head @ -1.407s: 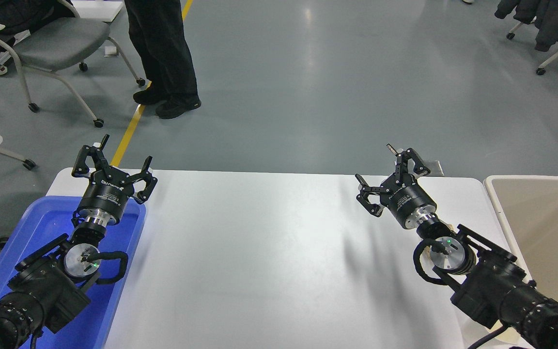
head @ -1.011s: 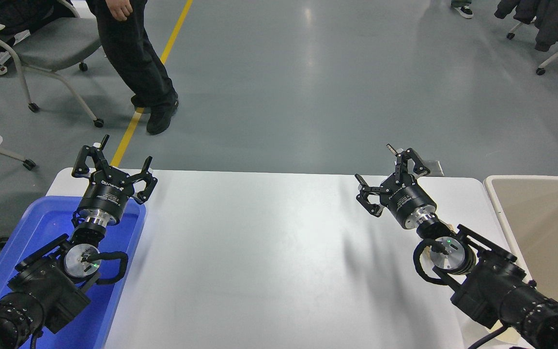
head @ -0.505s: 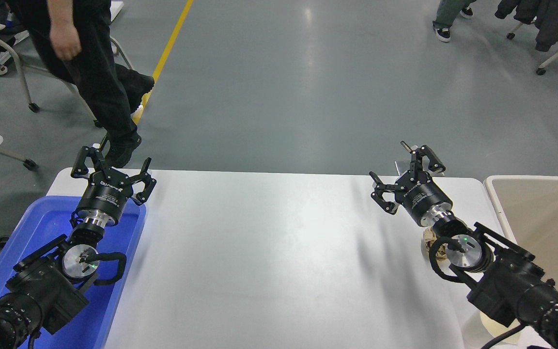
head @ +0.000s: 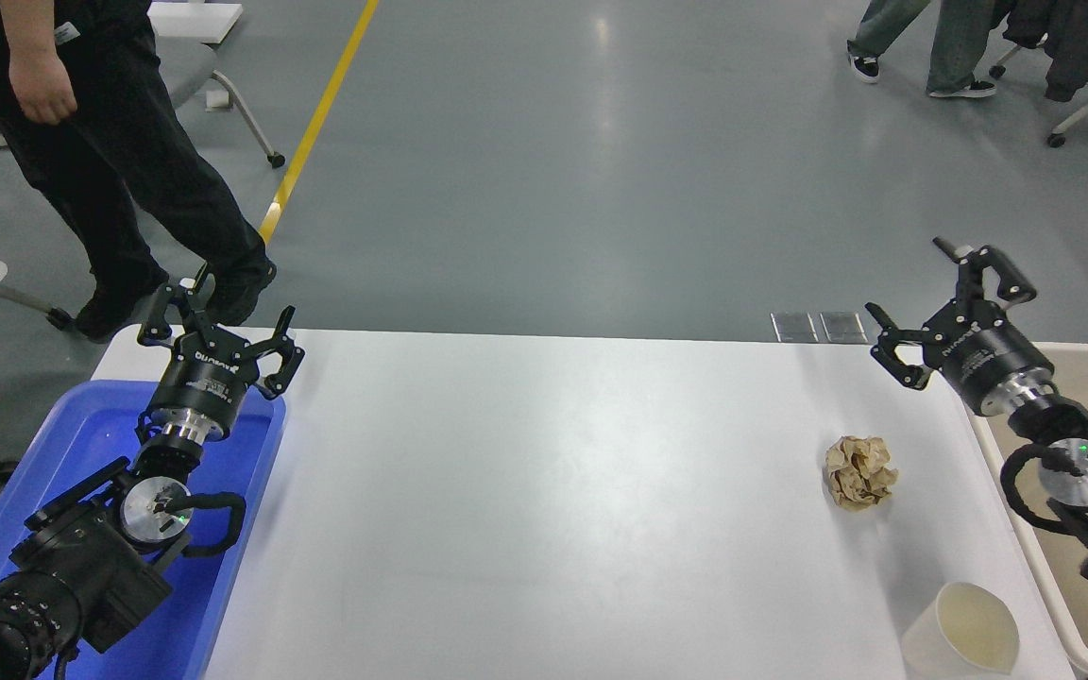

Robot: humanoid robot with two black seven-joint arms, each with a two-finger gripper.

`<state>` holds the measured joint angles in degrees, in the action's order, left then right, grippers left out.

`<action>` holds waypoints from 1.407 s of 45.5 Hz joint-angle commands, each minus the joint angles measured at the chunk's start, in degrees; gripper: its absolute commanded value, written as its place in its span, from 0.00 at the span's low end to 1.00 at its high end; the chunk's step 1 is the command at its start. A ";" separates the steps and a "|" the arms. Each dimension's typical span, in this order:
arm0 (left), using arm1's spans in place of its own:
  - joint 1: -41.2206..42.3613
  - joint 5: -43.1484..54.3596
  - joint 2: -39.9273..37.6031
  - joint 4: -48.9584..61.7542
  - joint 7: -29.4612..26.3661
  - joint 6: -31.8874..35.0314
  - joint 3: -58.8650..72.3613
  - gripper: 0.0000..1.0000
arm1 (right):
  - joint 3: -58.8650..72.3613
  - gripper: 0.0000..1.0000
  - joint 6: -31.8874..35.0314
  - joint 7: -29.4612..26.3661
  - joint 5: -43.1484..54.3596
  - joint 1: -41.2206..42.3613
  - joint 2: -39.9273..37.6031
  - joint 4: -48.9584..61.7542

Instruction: Dispose of the paper cup in the dustbin

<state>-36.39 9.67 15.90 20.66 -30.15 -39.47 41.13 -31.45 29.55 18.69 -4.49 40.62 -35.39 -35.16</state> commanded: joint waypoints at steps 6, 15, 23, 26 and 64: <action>0.00 0.00 0.00 0.00 0.00 -0.08 0.00 1.00 | 3.41 1.00 2.27 0.03 9.58 -0.63 -14.96 -12.38; 0.00 0.00 0.00 0.00 0.00 -0.08 0.00 1.00 | 3.68 1.00 2.27 0.11 16.87 -1.33 -25.68 -21.35; 0.00 0.00 0.00 0.00 0.00 -0.08 0.00 1.00 | 3.68 1.00 2.70 0.11 23.99 -3.62 -33.95 -26.97; 0.00 0.00 0.09 0.00 0.00 -0.17 0.00 1.00 | 3.68 1.00 2.70 0.29 26.19 -4.76 -35.62 -27.42; 0.00 0.00 0.09 0.00 0.00 -0.43 0.00 1.00 | 9.13 1.00 -1.60 6.80 76.72 -9.42 -48.63 -44.90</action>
<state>-36.38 9.66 15.99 20.65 -30.15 -39.77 41.13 -23.01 29.83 25.67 54.16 30.57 -81.46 -71.15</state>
